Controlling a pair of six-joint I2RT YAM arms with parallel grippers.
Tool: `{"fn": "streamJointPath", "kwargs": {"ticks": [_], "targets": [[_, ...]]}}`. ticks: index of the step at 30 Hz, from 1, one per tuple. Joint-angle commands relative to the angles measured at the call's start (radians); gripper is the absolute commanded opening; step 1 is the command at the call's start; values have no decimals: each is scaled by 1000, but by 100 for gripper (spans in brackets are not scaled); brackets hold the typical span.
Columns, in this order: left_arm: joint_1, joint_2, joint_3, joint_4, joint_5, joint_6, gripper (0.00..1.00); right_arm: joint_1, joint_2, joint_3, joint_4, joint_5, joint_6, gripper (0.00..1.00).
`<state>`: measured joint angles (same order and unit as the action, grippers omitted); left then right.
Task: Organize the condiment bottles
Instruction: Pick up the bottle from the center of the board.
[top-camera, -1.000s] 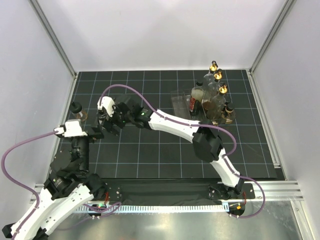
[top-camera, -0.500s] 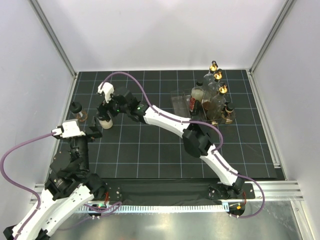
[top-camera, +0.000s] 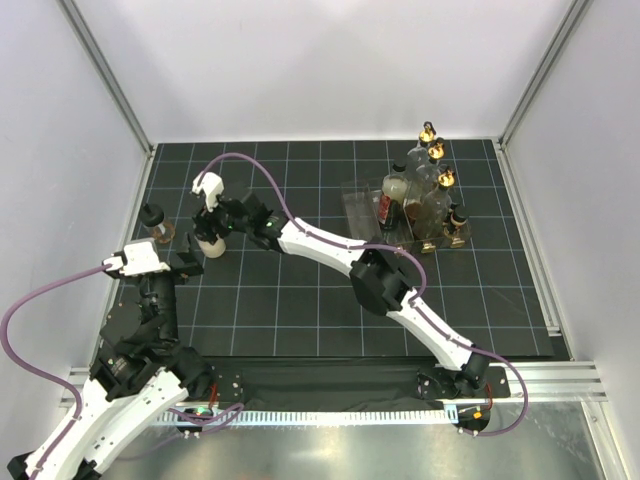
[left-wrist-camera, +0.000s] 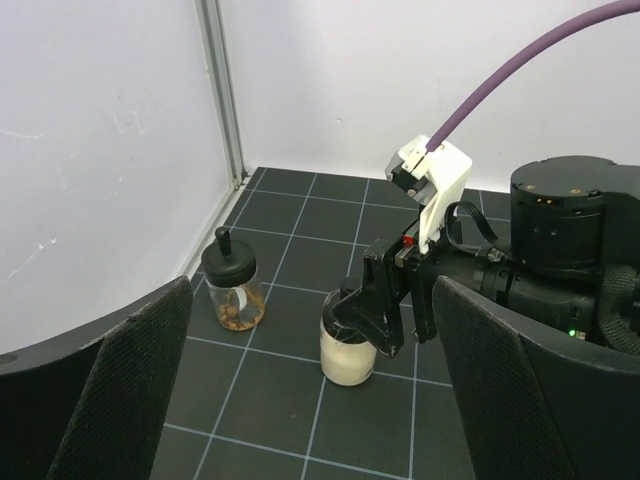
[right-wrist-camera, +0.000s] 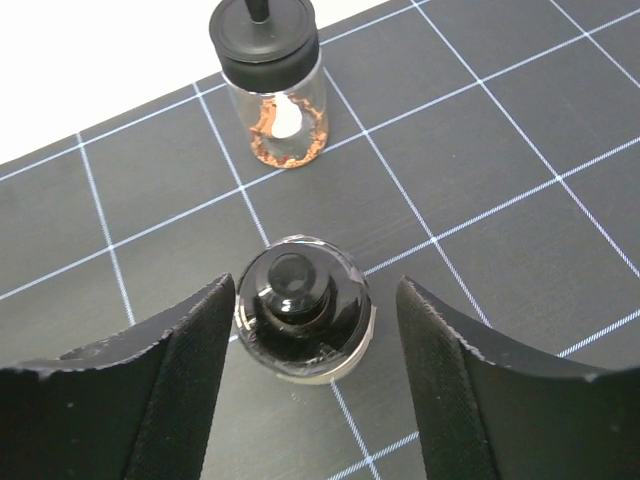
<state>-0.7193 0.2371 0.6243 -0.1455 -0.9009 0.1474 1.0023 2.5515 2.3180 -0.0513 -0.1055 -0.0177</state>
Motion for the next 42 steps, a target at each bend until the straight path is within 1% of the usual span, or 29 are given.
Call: {"fn": "streamJointPath", "kwargs": {"ticks": [1,2,7,10,11,13,14,16,17,19,20,23,29,33,37,42], "targets": [[4,-2,-5,60,-4,6,100,10,10,69,91,30,4,65],[4,-2,-5,60,-4,6,100,12,13,70,100,32,-8,62],[6,2,-5,60,-4,7,100,22,36,87,114,33,-36,55],[6,1,-5,60,-4,9,100,25,47,95,120,30,-48,46],[7,1,-5,60,-4,8,100,25,49,93,117,18,-53,40],[7,4,-6,60,-6,7,100,27,49,93,113,13,-68,33],[6,4,-5,60,-6,9,100,27,49,95,104,13,-74,27],[7,4,-6,60,-6,9,100,24,42,95,93,13,-94,22],[6,2,-5,58,-4,8,100,24,38,96,79,9,-100,17],[6,4,-6,60,-6,7,100,21,21,96,61,4,-132,13],[6,4,-6,58,-6,7,100,19,12,98,50,4,-145,10],[8,4,-6,58,-4,7,100,9,-30,104,-24,4,-197,5],[6,5,-8,60,-4,6,100,-34,-123,100,-131,-37,-226,4],[6,5,-8,58,-4,6,100,-54,-189,40,-173,-68,-219,4],[8,10,-8,58,-7,6,100,-76,-247,-55,-215,-94,-206,4],[8,18,-8,58,-6,6,100,-117,-338,-160,-234,-103,-197,4]]}}
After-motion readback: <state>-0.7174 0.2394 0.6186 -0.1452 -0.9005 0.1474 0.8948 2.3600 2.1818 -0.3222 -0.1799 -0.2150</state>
